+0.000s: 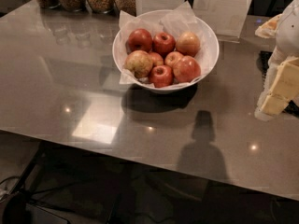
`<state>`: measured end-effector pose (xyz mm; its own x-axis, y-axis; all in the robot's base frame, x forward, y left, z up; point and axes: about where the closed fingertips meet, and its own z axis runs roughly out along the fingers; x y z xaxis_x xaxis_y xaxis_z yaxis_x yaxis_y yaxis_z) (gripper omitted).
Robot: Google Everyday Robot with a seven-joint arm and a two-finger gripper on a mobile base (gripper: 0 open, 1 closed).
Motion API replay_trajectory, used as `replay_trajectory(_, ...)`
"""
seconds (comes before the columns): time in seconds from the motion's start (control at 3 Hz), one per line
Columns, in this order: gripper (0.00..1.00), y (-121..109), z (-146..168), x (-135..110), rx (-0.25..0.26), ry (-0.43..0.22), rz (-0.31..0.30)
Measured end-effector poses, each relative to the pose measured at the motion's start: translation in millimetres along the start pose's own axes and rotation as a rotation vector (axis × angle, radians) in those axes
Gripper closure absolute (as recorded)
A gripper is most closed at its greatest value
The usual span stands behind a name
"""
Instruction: Pick apple from white bowl
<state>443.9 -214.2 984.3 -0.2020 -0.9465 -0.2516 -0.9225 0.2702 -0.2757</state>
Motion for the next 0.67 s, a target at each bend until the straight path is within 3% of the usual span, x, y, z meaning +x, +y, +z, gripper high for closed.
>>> replay_trajectory(0.33,0.00,-7.1,-7.0,-6.3,0.033,-0.057,-0.006)
replay_trajectory(0.67,0.00,-7.2,-7.0,-6.4,0.033,-0.058,-0.006)
